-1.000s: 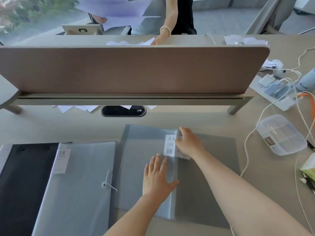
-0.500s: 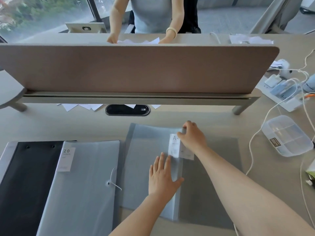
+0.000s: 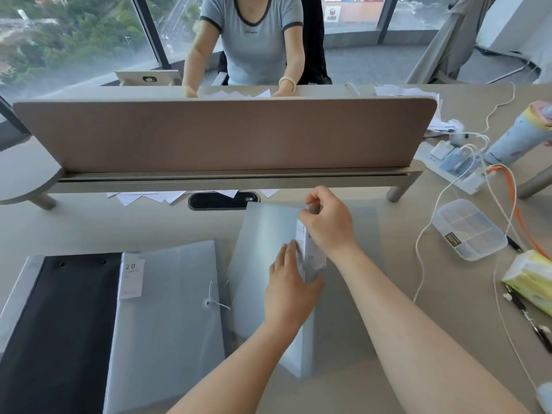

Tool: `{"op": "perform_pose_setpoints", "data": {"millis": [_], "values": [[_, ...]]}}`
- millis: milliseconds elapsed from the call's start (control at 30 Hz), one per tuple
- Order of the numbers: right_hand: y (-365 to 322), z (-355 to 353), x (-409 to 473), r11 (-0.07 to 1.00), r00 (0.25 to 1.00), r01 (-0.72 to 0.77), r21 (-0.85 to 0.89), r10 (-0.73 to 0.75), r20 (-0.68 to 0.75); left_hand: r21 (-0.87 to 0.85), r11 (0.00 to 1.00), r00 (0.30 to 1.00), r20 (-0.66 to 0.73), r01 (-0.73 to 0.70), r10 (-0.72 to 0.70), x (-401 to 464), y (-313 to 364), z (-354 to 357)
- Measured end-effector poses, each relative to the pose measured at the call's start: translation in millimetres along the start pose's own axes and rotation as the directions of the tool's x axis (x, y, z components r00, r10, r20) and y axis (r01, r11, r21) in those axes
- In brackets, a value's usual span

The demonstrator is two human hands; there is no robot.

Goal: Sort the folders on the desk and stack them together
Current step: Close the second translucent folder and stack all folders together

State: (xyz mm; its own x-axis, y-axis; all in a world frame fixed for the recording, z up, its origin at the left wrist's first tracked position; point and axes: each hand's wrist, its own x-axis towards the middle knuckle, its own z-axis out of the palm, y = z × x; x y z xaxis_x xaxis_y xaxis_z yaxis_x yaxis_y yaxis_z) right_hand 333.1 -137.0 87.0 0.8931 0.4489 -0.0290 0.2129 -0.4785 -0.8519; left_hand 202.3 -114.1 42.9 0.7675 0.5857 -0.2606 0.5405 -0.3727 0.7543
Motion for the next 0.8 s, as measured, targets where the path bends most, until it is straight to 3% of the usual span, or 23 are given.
{"op": "perform_pose_setpoints", "data": {"millis": [200, 400, 533, 667, 800], "values": [[-41.0, 2.3, -30.0, 0.975, 0.989, 0.143, 0.168, -0.145, 0.002, -0.161, 0.986, 0.985, -0.171, -0.031, 0.003, -18.0, 14.9, -27.7], [-61.2, 4.4, -51.9, 0.921, 0.961, 0.273, 0.279, -0.25, -0.115, -0.324, 0.935, 0.946, -0.323, -0.144, 0.034, -26.6, 19.2, -64.0], [-51.5, 7.6, -58.8, 0.937, 0.968, 0.21, 0.278, -0.159, -0.196, -0.394, 0.897, 0.936, -0.346, -0.202, 0.059, -26.2, 21.5, -93.8], [-25.1, 9.6, -63.9, 0.96, 0.961, 0.052, 0.277, 0.027, -0.275, -0.481, 0.844, 0.939, -0.338, -0.236, 0.069, -25.1, 21.5, -124.6], [-1.4, 13.1, -68.0, 0.949, 0.963, -0.144, 0.279, 0.199, -0.181, -0.612, 0.757, 0.942, -0.335, -0.229, 0.014, -17.2, 8.2, -150.9]]}}
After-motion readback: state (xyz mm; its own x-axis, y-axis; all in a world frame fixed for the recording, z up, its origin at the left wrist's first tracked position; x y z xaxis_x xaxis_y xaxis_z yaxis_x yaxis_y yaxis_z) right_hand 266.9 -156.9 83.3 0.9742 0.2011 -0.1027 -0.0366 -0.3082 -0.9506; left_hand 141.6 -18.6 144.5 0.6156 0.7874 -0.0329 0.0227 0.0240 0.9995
